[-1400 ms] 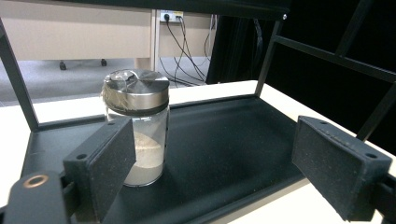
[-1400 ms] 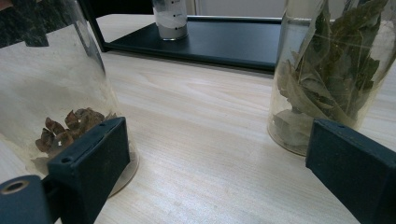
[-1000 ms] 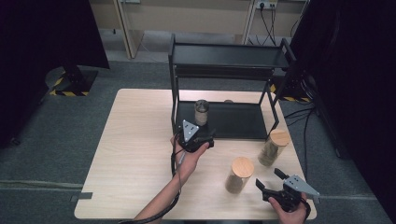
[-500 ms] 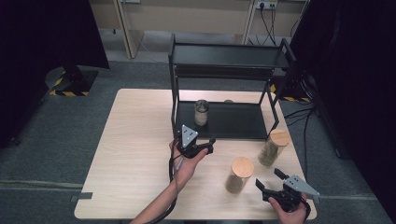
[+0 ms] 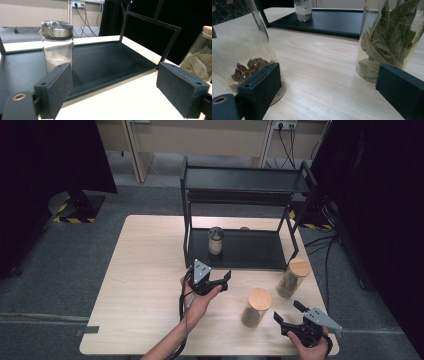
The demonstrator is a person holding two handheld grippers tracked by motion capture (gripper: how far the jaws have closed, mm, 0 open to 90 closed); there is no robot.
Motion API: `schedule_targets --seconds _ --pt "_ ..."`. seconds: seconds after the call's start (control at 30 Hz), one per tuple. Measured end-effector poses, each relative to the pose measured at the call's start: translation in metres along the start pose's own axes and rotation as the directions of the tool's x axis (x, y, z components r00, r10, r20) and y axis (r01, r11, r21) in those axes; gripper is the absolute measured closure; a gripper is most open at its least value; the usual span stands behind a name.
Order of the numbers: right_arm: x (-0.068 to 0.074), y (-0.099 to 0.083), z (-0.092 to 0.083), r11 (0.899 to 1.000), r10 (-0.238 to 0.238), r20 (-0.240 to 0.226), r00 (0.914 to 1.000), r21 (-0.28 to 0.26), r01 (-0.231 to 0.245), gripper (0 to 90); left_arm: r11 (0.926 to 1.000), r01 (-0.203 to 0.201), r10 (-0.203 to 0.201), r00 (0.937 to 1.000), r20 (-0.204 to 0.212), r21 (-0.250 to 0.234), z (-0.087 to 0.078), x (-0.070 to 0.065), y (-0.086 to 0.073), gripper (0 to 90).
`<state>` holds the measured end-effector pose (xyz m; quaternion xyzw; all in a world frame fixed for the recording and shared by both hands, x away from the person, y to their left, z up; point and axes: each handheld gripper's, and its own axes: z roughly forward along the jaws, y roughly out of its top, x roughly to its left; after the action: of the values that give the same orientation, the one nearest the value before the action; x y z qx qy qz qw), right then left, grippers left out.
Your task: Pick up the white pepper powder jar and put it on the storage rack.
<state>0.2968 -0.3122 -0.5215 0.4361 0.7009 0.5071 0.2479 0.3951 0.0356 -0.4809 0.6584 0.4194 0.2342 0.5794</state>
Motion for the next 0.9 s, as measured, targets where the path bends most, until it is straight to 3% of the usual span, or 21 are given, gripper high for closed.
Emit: schedule_targets --seconds 0.9 --pt "0.0 0.0 0.0 1.0 0.002 -0.001 1.0 0.0 -0.002 6.6 0.9996 0.004 -0.005 0.9992 0.04 0.029 -0.016 -0.009 -0.018 13.3"
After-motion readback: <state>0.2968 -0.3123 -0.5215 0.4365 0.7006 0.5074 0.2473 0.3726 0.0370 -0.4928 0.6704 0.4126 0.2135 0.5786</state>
